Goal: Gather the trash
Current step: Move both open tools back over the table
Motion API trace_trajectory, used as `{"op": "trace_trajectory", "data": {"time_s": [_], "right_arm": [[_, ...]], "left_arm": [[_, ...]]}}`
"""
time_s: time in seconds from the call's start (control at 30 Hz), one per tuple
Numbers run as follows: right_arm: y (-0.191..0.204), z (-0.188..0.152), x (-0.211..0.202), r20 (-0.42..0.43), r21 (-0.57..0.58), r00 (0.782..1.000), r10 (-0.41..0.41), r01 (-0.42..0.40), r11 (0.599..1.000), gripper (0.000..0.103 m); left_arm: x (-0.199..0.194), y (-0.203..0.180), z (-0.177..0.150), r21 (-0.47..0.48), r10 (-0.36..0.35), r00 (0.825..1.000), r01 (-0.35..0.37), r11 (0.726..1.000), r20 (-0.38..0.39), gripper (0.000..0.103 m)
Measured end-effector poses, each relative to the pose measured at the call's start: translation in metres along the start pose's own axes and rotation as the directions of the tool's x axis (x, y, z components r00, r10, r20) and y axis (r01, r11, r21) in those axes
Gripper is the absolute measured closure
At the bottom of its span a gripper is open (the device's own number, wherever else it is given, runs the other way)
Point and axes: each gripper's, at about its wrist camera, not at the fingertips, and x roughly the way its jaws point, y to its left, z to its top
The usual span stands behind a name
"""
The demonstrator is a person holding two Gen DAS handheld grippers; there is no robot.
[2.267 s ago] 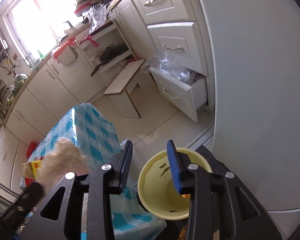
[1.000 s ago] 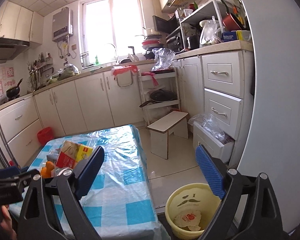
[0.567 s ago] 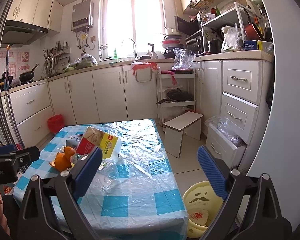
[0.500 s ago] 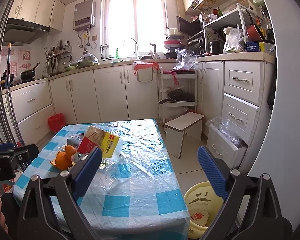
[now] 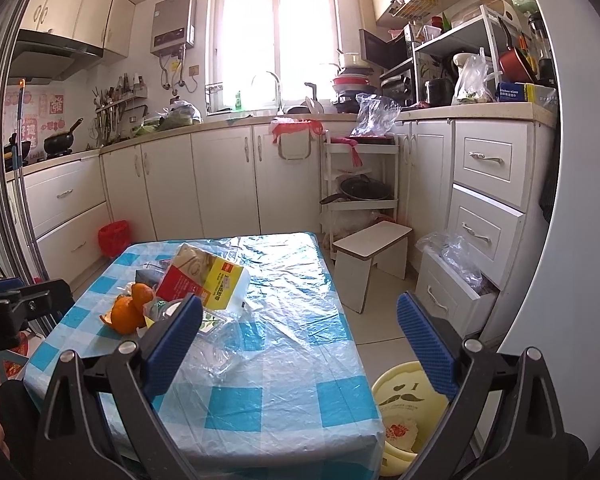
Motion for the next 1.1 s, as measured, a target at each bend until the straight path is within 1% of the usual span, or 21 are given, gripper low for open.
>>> {"op": "trace_trajectory", "data": {"time_s": [0.17,0.43,0.57,0.67,0.77,0.87,1.03,1.1], "right_arm": [[0.001,-0.001,0.000,-0.004,-0.002,1.000,0.005,-0.005,1.000,0.009],[0.008,-0.004,0.002,-0.023,-0.025,0.999,0.023,-0.024,0.999,0.009],[0.013,-0.005,0.005,-0.040,-0.041,0.998,0.044,-0.045,0.998,0.008],[0.019,-0.008,0.012,-0.076,-0.056,0.994,0.074,-0.079,0.995,0.007],[0.030,-0.009,0.023,-0.123,-0.087,0.986,0.117,-0.128,0.988,0.007],[0.046,-0.008,0.038,-0.171,-0.147,0.974,0.151,-0.176,0.973,0.007],[0.071,-0.005,0.069,-0.237,-0.257,0.953,0.187,-0.247,0.934,0.007],[0.079,-0.004,0.085,-0.277,-0.282,0.939,0.205,-0.283,0.917,0.007]], "left_arm": [[0.002,0.007,-0.001,-0.019,0.018,1.000,-0.018,1.000,-0.006,0.008],[0.009,0.032,-0.004,-0.074,0.044,0.998,-0.047,0.996,-0.033,0.008],[0.014,0.052,-0.008,-0.120,0.063,0.996,-0.070,0.990,-0.055,0.008],[0.017,0.062,-0.010,-0.142,0.069,0.995,-0.078,0.987,-0.069,0.008],[0.021,0.067,-0.013,-0.147,0.070,0.994,-0.081,0.986,-0.079,0.008],[0.026,0.070,-0.015,-0.149,0.068,0.993,-0.082,0.985,-0.092,0.008],[0.037,0.080,-0.016,-0.161,0.070,0.991,-0.089,0.983,-0.116,0.008],[0.042,0.084,-0.017,-0.166,0.072,0.990,-0.092,0.982,-0.124,0.008]]}}
